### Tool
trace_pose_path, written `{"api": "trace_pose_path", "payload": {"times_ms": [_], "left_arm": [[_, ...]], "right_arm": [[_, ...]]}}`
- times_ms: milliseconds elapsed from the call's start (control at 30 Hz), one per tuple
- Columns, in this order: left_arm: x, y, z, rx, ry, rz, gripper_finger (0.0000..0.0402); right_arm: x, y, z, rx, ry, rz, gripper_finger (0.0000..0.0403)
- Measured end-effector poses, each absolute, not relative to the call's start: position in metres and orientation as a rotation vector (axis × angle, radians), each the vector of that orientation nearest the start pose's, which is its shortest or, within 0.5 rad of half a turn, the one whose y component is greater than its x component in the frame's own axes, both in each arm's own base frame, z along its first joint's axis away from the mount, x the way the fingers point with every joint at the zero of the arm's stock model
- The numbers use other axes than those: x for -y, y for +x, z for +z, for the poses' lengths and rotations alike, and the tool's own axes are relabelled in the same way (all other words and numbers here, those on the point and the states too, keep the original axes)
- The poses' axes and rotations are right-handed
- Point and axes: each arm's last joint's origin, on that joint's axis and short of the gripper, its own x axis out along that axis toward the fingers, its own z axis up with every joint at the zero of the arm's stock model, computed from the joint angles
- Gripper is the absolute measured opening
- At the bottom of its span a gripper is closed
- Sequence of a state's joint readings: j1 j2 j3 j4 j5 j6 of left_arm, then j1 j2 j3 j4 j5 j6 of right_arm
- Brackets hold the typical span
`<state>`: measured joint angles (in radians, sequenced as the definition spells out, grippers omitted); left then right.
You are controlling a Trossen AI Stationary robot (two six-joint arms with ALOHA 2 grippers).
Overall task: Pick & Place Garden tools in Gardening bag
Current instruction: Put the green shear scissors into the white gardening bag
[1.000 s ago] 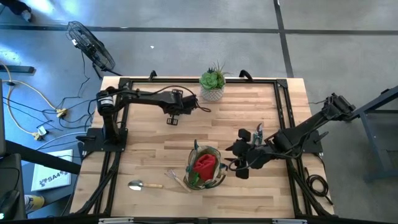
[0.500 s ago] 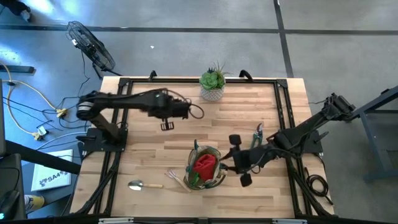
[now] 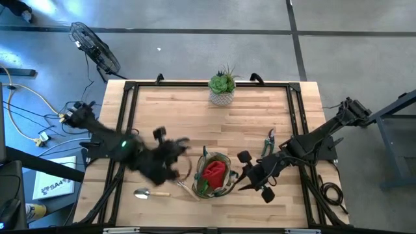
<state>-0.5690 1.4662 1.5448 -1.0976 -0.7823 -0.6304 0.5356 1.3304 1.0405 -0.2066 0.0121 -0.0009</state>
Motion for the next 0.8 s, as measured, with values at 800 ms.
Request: {"api": "trace_pose_path", "payload": {"times_ms": [800], "left_arm": [[0.321, 0.271, 0.286, -0.095, -0.104, 0.445, 0.0033]], "right_arm": [[-0.158, 0.243, 0.295, -0.580, -0.114, 0.783, 0.0097]]}}
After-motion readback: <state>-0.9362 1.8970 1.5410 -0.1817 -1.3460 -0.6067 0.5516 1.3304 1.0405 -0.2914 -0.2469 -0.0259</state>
